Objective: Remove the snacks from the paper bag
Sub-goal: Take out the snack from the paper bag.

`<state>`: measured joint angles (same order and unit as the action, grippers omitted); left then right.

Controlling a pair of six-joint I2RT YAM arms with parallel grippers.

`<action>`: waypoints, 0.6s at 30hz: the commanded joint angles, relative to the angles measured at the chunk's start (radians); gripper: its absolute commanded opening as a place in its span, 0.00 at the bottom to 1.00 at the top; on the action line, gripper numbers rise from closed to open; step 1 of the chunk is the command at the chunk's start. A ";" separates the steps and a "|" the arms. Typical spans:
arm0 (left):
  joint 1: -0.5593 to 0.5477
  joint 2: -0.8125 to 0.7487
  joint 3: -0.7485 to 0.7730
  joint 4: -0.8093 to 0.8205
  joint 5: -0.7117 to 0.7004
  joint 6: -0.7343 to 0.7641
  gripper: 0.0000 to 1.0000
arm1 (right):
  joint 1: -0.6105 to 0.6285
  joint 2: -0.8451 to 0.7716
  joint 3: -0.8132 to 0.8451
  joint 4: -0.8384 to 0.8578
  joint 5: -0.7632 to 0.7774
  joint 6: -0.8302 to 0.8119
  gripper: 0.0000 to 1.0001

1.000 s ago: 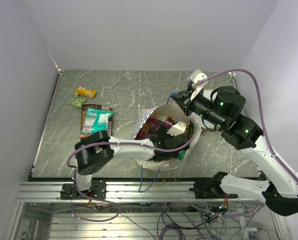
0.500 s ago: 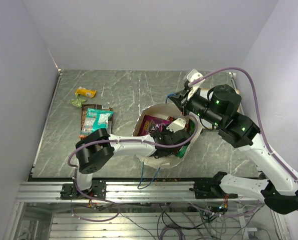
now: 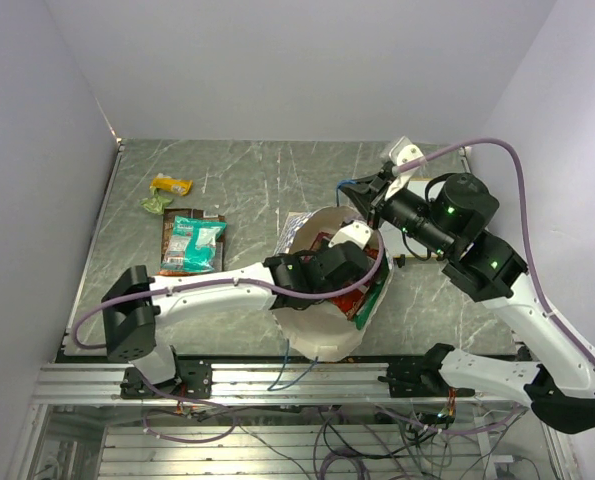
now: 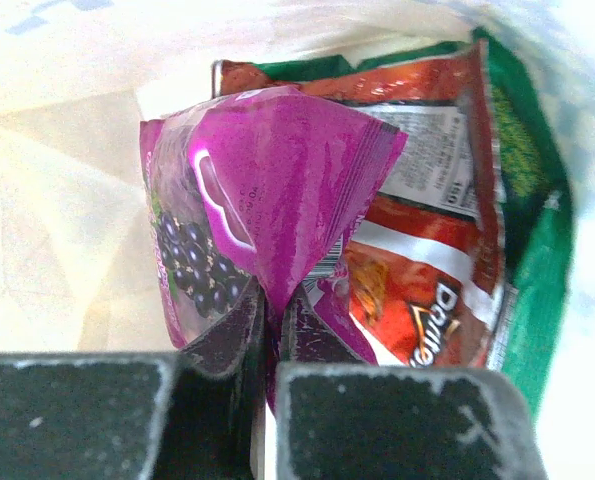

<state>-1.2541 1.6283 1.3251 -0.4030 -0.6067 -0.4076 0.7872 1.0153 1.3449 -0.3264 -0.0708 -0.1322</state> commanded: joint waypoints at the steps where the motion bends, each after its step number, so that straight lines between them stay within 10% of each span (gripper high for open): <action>1: -0.032 -0.108 0.066 0.028 0.099 -0.007 0.07 | 0.005 -0.021 -0.012 0.052 0.006 -0.011 0.00; 18: -0.044 -0.512 0.234 -0.203 0.269 -0.053 0.07 | 0.004 -0.034 -0.033 0.090 0.117 -0.026 0.00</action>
<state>-1.2984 1.1442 1.4334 -0.5930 -0.3714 -0.4675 0.7872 1.0039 1.3205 -0.3004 0.0044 -0.1478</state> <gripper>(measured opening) 0.107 0.007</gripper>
